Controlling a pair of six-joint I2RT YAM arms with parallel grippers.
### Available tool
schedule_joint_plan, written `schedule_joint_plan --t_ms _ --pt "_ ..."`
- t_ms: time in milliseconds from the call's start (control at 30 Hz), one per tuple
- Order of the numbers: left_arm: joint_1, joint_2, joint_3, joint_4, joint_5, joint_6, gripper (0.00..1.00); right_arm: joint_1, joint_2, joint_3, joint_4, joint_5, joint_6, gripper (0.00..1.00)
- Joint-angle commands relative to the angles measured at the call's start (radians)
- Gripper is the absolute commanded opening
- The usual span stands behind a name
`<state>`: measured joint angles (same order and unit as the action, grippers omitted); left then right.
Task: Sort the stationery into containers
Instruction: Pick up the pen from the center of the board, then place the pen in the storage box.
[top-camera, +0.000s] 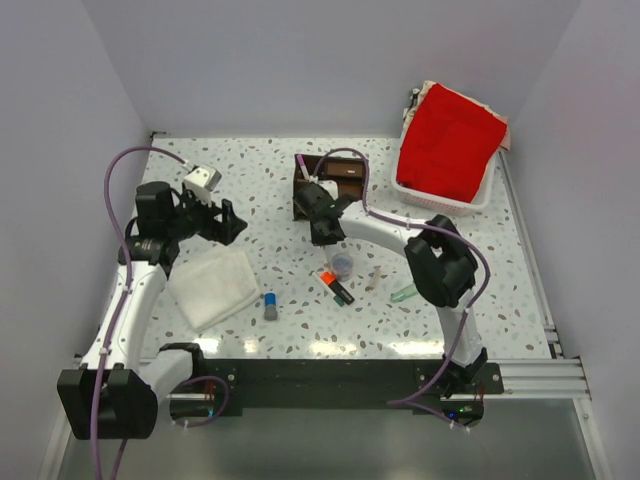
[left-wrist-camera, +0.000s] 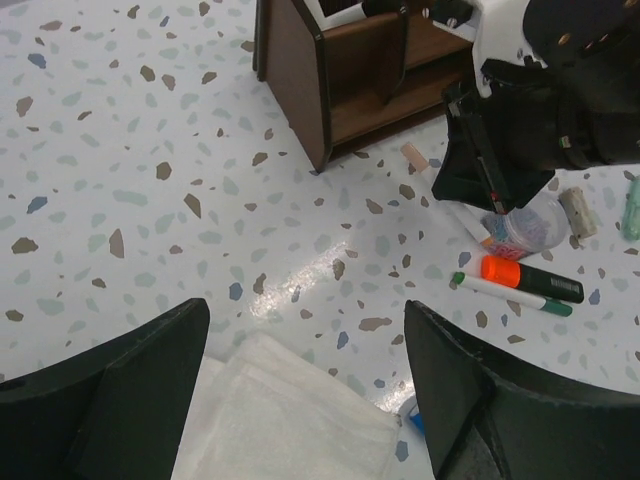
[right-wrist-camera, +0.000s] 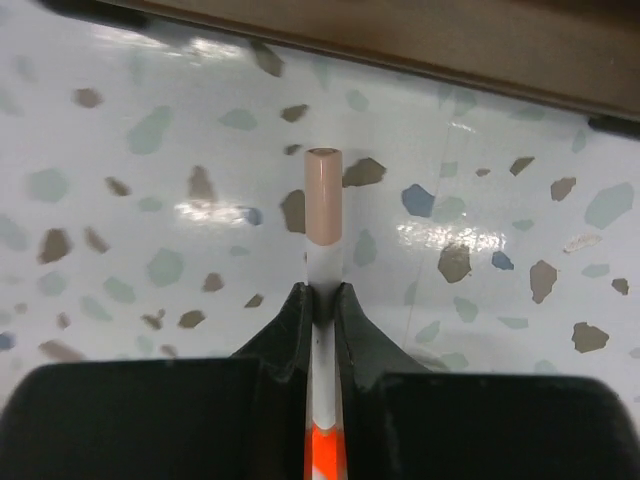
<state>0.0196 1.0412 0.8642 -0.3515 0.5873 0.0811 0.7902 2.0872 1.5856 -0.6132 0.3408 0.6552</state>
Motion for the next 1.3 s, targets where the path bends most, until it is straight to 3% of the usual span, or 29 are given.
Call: schedule_joint_plan --t_ms 0,100,267,567,900,1267 --pt "0.005 -0.105 -0.057 0.188 0.115 0.039 0.83 0.009 -0.216 -0.001 0.241 -0.071 -0.152 0.00" --pt "0.002 -0.135 -0.108 0.285 0.150 0.003 0.85 0.009 -0.291 -0.039 0.508 -0.143 -0.270 0.00" --pt "-0.007 -0.058 -0.064 0.249 0.189 0.003 0.84 -0.002 -0.317 -0.071 0.858 -0.180 -0.487 0.00" --pt "-0.040 0.082 0.008 0.281 0.190 0.025 0.84 -0.049 -0.225 -0.142 1.291 -0.247 -0.779 0.00" --pt "-0.043 0.172 0.047 0.282 0.167 0.037 0.84 -0.158 -0.095 -0.082 1.377 -0.240 -0.773 0.00" --pt "-0.044 0.252 0.087 0.295 0.158 0.048 0.84 -0.187 -0.038 -0.122 1.440 -0.237 -0.740 0.00"
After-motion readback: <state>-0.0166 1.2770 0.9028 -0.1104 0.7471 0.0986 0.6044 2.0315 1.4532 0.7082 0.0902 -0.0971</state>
